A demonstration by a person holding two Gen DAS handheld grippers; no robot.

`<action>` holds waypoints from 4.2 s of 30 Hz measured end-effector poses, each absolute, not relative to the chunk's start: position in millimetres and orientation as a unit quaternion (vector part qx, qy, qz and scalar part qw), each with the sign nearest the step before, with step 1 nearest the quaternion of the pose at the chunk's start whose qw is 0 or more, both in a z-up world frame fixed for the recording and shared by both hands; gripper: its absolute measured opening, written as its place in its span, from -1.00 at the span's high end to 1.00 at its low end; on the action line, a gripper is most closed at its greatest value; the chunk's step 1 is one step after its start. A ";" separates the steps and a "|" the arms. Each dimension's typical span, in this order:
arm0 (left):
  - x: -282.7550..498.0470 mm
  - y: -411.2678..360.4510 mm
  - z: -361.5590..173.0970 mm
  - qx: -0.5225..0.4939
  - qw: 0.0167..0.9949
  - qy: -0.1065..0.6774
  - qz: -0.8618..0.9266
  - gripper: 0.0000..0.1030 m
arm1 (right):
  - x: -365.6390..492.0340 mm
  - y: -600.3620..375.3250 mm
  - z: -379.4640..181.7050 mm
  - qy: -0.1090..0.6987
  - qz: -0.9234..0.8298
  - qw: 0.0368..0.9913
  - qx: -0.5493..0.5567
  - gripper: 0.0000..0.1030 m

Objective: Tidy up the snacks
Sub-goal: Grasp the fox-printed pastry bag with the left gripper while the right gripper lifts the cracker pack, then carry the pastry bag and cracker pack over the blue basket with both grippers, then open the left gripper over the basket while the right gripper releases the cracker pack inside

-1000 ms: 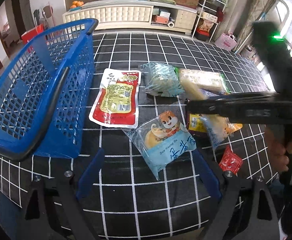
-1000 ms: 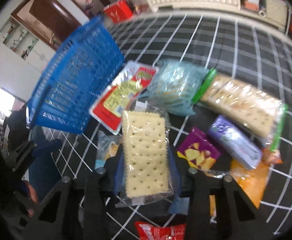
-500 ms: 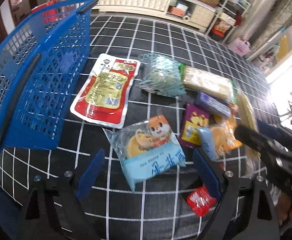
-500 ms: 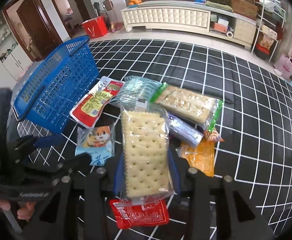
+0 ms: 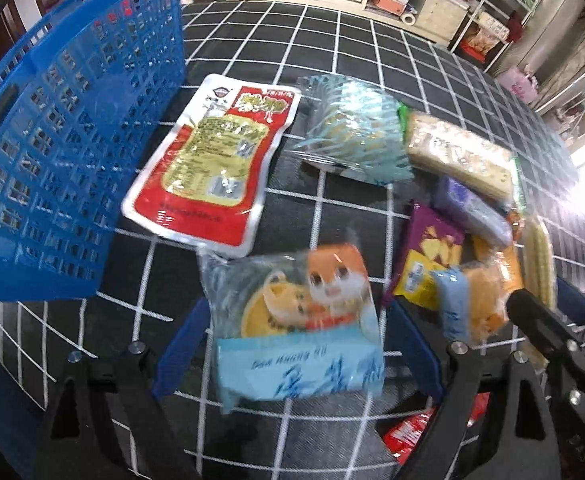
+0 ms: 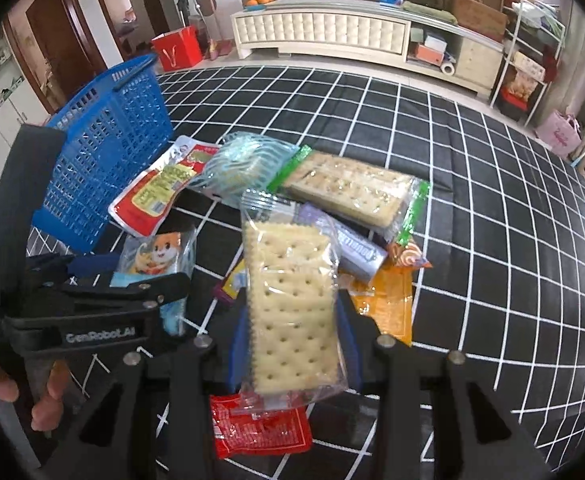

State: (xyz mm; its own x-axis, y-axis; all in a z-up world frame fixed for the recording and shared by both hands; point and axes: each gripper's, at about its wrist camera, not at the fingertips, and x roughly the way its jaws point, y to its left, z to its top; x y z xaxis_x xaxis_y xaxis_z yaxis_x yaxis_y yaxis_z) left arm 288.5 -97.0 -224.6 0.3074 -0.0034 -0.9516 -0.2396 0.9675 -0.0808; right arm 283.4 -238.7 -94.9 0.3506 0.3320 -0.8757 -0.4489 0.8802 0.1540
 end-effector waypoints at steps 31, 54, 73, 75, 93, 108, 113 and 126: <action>211.6 -76.8 -143.4 -0.081 0.855 0.512 -0.025 -0.28 | 245.5 -213.0 -29.7 0.495 0.209 0.840 -0.074 0.13; 183.3 48.7 -40.6 -0.010 0.898 0.440 -0.016 -0.28 | 228.2 -91.5 53.9 0.416 0.247 0.869 -0.104 0.13; 257.3 126.3 -49.8 0.066 0.881 0.458 -0.104 -0.28 | 269.8 -8.9 39.1 0.416 0.254 0.864 -0.129 0.13; 268.0 129.1 -56.5 0.071 0.877 0.460 -0.120 -0.28 | 278.2 -4.8 35.0 0.419 0.253 0.862 -0.133 0.13; 345.0 137.5 -113.3 0.122 0.844 0.506 -0.128 -0.41 | 318.0 6.0 9.0 0.442 0.254 0.850 -0.131 0.12; 315.3 152.4 -85.5 0.117 0.867 0.467 -0.129 -0.48 | 314.7 7.7 19.9 0.444 0.253 0.849 -0.134 0.12; 296.8 165.6 -71.1 0.126 0.877 0.445 -0.132 -0.49 | 315.4 23.1 25.7 0.441 0.261 0.845 -0.152 0.12; 290.0 191.6 -79.7 0.124 0.879 0.445 -0.116 -0.63 | 346.7 79.0 -2.3 0.459 0.264 0.812 -0.246 0.12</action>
State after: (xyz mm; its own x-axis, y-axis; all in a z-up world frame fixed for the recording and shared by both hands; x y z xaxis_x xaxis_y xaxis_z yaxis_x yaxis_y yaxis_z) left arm 290.0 191.6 -79.7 0.5769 -0.0933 -0.8114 0.3132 0.9428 0.1143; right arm 346.7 79.0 -2.3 0.4404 0.2024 -0.8747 -0.6543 0.7395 -0.1583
